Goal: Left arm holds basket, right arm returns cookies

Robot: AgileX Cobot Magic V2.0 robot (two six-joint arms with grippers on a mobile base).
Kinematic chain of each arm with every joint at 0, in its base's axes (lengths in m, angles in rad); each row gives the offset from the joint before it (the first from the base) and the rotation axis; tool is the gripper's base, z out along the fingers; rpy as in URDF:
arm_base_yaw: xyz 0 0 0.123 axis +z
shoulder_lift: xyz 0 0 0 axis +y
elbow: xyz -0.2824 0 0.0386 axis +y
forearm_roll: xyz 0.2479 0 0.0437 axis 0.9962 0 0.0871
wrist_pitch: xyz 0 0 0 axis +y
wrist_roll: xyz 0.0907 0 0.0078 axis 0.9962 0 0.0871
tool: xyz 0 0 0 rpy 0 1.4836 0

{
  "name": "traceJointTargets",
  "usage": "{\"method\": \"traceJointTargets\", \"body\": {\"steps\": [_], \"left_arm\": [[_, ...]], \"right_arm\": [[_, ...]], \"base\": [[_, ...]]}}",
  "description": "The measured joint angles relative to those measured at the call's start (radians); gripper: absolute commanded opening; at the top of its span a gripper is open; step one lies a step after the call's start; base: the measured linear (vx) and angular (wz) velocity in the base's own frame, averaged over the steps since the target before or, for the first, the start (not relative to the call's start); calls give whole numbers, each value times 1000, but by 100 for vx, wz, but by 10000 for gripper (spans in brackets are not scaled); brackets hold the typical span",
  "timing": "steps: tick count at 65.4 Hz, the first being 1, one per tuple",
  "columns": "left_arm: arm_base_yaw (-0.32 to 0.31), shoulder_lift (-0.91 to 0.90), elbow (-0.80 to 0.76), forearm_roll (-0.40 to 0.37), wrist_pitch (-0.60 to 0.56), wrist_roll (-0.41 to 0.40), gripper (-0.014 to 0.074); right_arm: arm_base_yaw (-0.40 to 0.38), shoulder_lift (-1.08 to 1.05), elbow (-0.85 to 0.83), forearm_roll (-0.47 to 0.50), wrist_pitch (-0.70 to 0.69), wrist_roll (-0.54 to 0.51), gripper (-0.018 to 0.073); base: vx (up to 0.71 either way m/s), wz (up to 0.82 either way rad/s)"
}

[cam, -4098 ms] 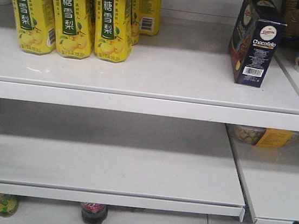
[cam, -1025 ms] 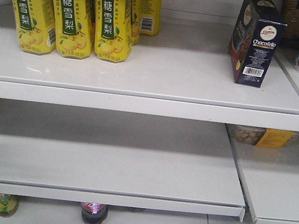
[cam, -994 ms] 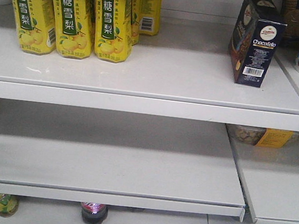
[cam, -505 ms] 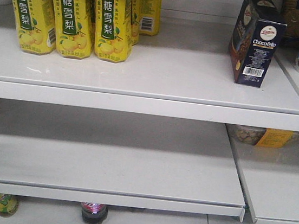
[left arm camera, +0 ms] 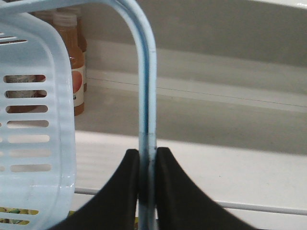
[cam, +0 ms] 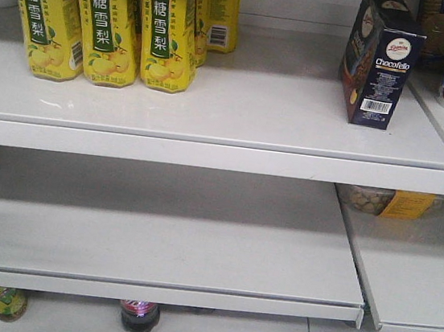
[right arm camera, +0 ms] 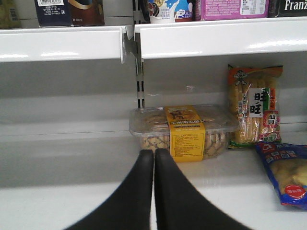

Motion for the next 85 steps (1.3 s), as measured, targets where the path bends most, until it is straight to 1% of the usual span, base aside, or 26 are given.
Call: {"method": "traceJointTargets", "body": {"steps": [85], "left_arm": [[0,0,0,0,0,0,-7]], "right_arm": [[0,0,0,0,-1,0,-3]], "base": [[0,0]]}}
